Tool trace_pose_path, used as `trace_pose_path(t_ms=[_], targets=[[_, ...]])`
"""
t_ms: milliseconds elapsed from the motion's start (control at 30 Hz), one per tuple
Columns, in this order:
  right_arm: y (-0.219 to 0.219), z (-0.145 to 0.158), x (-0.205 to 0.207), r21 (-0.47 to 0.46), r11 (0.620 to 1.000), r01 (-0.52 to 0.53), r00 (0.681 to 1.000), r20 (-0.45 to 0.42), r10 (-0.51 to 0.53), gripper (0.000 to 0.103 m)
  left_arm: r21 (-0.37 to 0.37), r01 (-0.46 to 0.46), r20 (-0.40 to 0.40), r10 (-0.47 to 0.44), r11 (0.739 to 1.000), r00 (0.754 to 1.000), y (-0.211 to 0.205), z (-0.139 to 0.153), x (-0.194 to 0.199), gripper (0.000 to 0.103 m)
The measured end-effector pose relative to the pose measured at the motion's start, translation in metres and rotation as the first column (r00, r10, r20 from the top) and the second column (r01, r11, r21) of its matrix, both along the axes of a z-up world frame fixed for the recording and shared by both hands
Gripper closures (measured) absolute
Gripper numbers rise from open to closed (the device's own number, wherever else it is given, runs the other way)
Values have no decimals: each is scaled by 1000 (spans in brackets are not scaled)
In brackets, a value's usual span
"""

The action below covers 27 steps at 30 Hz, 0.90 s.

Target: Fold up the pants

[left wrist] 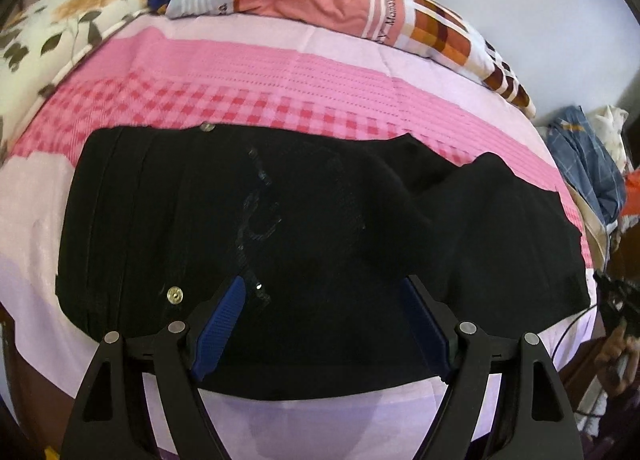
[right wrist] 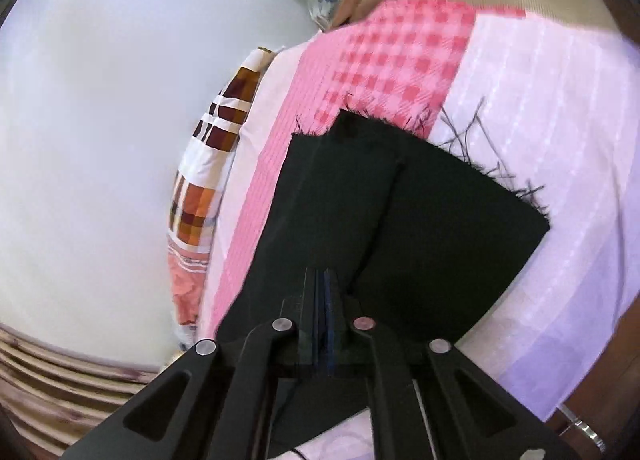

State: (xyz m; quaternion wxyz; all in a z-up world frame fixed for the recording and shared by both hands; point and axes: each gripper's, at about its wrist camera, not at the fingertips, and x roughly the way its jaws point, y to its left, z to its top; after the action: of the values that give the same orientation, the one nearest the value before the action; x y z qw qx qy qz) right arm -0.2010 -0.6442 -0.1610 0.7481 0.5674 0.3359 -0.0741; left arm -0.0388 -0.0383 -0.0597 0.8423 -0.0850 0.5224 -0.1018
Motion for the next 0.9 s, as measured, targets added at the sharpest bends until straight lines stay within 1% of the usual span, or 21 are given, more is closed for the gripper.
trace_pose_path(t_ms=[33, 67, 100, 133, 200, 300, 433, 533, 567, 633, 700, 733, 767, 900], targets=[[-4, -8, 1, 45, 999, 10, 1000, -3, -10, 92, -8, -8, -12, 8, 1000, 1000, 1, -2, 1, 23], [-9, -17, 0, 89, 995, 32, 999, -10, -31, 80, -17, -17, -24, 17, 1000, 1000, 2, -3, 2, 23], [-12, -24, 0, 119, 992, 50, 999, -8, -49, 70, -24, -25, -31, 25, 999, 999, 2, -4, 2, 23], [-14, -27, 1, 131, 989, 65, 998, -2, -65, 56, -32, -32, -35, 31, 999, 999, 3, -3, 2, 23], [-19, -31, 3, 108, 990, 90, 996, -7, -89, 55, -33, -42, -28, 41, 999, 999, 2, -2, 0, 23], [-25, -37, 11, 122, 988, 94, 996, -1, -94, 55, -28, -37, -22, 36, 999, 999, 2, -1, 0, 23], [-24, -31, 24, 83, 995, 58, 998, 13, -59, 55, -12, -14, -34, 14, 1000, 999, -3, -5, 2, 23], [-16, -29, 39, 52, 998, 34, 999, 6, -34, 62, -7, -3, -49, 3, 1000, 999, -6, -8, 3, 23], [-15, -30, 43, 57, 998, 33, 999, 4, -33, 64, -7, -3, -48, 3, 1000, 999, -6, -8, 3, 23], [-14, -30, 48, 65, 997, 41, 999, 4, -41, 66, -9, -4, -50, 4, 1000, 999, -6, -9, 2, 23], [-9, -28, 55, 41, 999, 18, 1000, 2, -18, 85, -8, -10, -53, 10, 1000, 999, -5, -9, 3, 23], [-6, -27, 58, 16, 1000, 1, 1000, -12, -1, 94, -9, -16, -56, 16, 1000, 998, -5, -10, 2, 23], [-3, -25, 60, -15, 1000, -14, 999, -31, 14, 95, -12, -21, -60, 20, 1000, 998, -3, -11, 2, 23], [-2, -14, 54, -66, 998, -5, 999, -47, 2, 97, -17, -40, -67, 39, 999, 997, 3, -12, 3, 23]])
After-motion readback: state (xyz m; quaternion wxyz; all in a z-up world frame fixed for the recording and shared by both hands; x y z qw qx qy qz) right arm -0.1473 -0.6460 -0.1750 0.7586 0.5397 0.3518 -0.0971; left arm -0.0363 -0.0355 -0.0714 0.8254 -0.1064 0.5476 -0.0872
